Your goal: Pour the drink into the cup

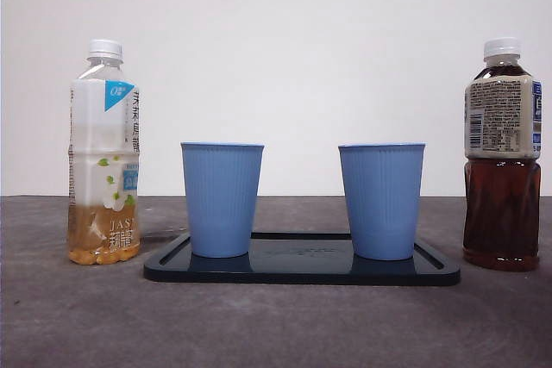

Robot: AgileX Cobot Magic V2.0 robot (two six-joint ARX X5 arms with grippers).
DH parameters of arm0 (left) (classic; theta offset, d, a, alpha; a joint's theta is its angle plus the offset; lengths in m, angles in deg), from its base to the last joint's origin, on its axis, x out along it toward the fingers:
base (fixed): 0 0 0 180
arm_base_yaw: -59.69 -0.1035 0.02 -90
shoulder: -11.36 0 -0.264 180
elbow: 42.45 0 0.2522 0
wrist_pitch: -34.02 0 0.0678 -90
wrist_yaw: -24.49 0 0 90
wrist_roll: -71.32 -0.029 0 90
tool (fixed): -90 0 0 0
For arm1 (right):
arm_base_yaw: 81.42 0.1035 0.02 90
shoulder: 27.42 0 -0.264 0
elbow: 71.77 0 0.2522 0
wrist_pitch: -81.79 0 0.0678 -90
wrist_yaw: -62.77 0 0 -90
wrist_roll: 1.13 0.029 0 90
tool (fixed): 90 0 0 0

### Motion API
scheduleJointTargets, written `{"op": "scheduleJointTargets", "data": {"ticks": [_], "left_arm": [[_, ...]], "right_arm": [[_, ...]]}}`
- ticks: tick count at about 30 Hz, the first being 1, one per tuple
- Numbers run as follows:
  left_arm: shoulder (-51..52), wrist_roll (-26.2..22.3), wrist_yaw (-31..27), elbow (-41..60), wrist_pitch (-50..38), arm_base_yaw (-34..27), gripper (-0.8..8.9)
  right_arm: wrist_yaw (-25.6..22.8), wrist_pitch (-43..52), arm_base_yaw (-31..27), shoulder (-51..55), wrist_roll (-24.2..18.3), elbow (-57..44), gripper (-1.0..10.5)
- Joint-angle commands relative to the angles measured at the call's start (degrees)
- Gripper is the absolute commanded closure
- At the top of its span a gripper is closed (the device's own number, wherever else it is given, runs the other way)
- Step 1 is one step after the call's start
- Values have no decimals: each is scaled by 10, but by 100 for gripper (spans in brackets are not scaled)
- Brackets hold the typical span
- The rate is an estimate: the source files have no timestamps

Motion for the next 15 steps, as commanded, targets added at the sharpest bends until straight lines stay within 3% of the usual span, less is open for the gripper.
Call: {"op": "scheduleJointTargets", "data": {"ticks": [1, 15], "left_arm": [[1, -9, 0, 12, 2, 0, 786], [1, -9, 0, 12, 2, 0, 786]], "right_arm": [[-2, 4, -1, 1, -6, -6, 931], [-2, 16, 0, 1, -6, -6, 931]]}}
